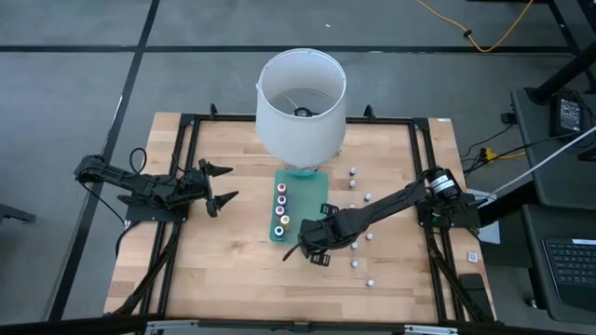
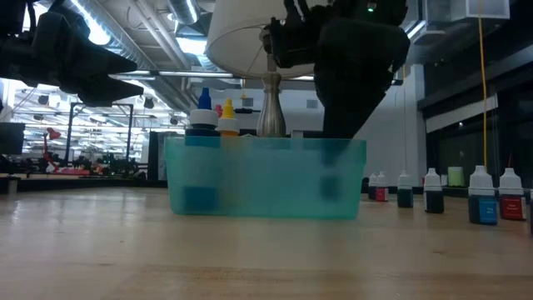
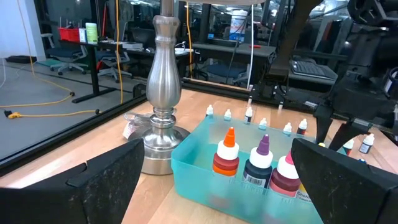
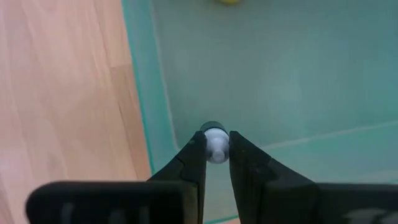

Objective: Pick & Place food coloring
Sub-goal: Put the small green food coloring bottle into the green bin, then put the small black food coloring bottle into the green bin

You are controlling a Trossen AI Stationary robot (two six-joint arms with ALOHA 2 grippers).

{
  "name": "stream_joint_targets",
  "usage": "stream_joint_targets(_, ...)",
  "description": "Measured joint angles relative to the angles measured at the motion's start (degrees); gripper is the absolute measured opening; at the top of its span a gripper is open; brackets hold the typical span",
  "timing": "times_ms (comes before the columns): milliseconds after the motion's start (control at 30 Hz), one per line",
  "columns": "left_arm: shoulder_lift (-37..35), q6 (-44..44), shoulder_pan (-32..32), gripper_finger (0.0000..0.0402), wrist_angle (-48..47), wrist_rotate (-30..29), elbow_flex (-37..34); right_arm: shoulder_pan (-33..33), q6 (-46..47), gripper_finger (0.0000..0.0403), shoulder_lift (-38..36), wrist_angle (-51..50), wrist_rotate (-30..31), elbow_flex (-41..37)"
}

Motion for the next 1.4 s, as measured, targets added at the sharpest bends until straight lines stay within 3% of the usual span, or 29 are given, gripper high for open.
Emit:
stream_joint_targets(300,0.00,0.01,0.01,0.0400,0.01,-0.01,0.00,-0.04,-1.61,0.0059,1.46,0.49,-1.76,0.00)
stream_joint_targets(1400,0.02,0.01,0.00,0.0400,0.02,-0.01,-0.01,-0.90,-3.03,0.0229,1.46,-0.90,-2.84,1.18)
